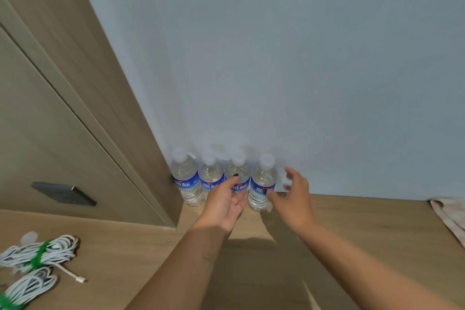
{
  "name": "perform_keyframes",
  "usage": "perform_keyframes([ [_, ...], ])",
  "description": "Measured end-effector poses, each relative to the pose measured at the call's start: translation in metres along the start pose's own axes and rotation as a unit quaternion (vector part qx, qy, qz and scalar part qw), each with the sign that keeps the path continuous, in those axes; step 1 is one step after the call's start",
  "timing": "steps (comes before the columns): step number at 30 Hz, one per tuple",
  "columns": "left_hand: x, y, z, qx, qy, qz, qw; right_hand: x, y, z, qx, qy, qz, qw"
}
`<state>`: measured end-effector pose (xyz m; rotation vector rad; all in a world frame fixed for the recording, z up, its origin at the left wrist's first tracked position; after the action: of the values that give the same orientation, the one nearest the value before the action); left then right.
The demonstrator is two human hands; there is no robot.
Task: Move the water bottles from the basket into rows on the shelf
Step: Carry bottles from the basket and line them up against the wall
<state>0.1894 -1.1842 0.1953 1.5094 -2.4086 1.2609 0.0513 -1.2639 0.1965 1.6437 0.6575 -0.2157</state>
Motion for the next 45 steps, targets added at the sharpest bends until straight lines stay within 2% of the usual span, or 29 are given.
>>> perform_keyframes([
  [2,-0.001,0.0,0.002,-0.01,0.005,-0.002,1.0,0.019,-0.017,-0.011,0.073,0.05,-0.01,0.996],
  [4,0.001,-0.002,0.004,-0.013,0.014,0.004,1.0,0.027,-0.016,-0.013,0.093,0.063,0.027,0.993],
  [7,0.002,-0.005,0.006,-0.001,0.009,0.028,1.0,0.034,-0.01,0.0,0.083,0.043,0.051,0.994],
  [13,-0.008,-0.004,0.016,0.016,-0.052,0.117,0.992,0.038,-0.014,0.015,0.081,0.023,0.048,0.995],
  [19,-0.01,0.002,0.026,0.034,-0.079,0.126,0.988,0.038,-0.019,0.017,0.08,0.004,0.032,0.996],
  [24,-0.014,0.003,0.027,0.038,-0.086,0.129,0.987,0.044,-0.023,0.015,0.094,-0.015,0.028,0.995],
  [31,-0.016,0.001,0.015,0.05,-0.072,0.211,0.973,0.046,-0.022,0.013,0.105,-0.011,0.013,0.994],
  [35,-0.022,-0.003,-0.001,0.109,-0.064,0.293,0.948,0.043,-0.019,0.007,0.125,0.029,0.008,0.992],
  [38,-0.03,-0.011,-0.016,0.166,-0.065,0.325,0.929,0.045,-0.026,-0.003,0.126,0.072,-0.045,0.988],
  [41,-0.041,-0.02,-0.038,0.224,-0.092,0.427,0.871,0.056,-0.048,-0.006,0.099,0.106,-0.09,0.985],
  [45,-0.059,-0.022,-0.076,0.268,-0.1,0.539,0.792,0.048,-0.012,-0.041,0.027,0.17,-0.148,0.974],
])
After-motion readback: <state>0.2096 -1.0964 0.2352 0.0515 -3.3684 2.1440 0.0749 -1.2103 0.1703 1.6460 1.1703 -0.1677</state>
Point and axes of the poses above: each hand's wrist, its own z-axis towards the middle knuckle, its own x-axis out of the palm, y = z × x, the point moved 5 cm from there along z, towards the middle knuckle, and after that the axes turned 2 degrees about x, right-handed, at the moved point
